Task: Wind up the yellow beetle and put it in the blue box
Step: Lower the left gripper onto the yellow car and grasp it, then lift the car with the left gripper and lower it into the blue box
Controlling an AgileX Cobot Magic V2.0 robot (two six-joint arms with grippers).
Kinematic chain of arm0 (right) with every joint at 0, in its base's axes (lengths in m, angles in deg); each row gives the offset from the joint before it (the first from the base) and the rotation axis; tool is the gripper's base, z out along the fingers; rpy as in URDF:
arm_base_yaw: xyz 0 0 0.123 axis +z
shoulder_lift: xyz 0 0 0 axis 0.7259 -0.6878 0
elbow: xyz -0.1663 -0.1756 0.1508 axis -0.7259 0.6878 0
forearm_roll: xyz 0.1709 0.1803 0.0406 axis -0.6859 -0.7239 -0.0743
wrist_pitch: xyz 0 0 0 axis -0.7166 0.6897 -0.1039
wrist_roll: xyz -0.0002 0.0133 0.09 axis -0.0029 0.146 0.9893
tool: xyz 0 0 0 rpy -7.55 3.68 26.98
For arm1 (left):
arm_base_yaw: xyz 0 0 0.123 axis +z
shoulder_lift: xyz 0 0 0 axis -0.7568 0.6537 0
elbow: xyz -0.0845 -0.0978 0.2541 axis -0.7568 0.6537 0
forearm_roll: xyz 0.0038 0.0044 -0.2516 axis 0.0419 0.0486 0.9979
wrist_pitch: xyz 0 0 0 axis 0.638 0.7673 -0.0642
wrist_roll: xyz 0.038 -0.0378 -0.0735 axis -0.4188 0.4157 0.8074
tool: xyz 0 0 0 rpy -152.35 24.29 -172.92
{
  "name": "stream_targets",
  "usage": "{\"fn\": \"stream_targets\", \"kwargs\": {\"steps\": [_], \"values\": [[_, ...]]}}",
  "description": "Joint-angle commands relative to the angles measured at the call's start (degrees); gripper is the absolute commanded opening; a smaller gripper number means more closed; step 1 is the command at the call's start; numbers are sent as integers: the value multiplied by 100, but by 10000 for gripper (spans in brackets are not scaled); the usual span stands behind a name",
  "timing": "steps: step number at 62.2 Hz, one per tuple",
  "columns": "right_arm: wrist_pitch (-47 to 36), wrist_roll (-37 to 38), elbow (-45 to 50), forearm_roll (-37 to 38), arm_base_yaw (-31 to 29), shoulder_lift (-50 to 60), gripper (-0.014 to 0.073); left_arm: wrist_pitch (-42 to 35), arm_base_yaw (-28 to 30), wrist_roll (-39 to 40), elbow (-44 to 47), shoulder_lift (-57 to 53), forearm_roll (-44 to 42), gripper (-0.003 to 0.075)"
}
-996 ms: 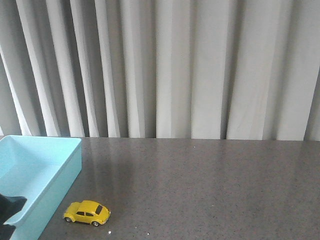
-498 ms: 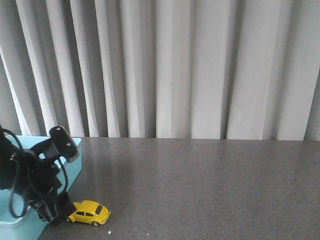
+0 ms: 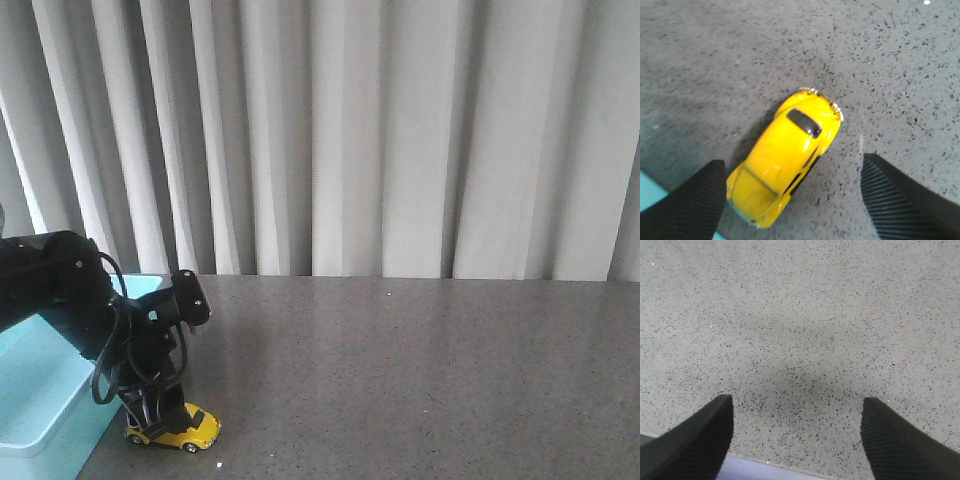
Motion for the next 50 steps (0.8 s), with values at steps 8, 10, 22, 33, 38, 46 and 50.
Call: {"fn": "stream_targets", "kwargs": {"steps": [8, 10, 22, 33, 38, 46, 50], "values": [[-289, 2, -134, -31, -2, -6, 515, 80, -73, -44, -494, 185, -102, 551], [-289, 2, -134, -31, -2, -6, 515, 58, -73, -44, -513, 245, -173, 551], [-251, 2, -134, -31, -2, -6, 515, -197, -73, -146, -506, 511, -227, 549], [-232, 2, -134, -31, -2, -6, 515, -111, -73, -169, -506, 607, -243, 512], [-232, 2, -134, -31, -2, -6, 515, -40, -73, -169, -506, 607, -238, 447], [-232, 2, -134, -31, -2, -6, 515, -30, -73, -169, -506, 607, -170, 324], [-232, 2, -134, -31, -2, -6, 515, -3, -73, -163, -506, 602, -83, 272]]}}
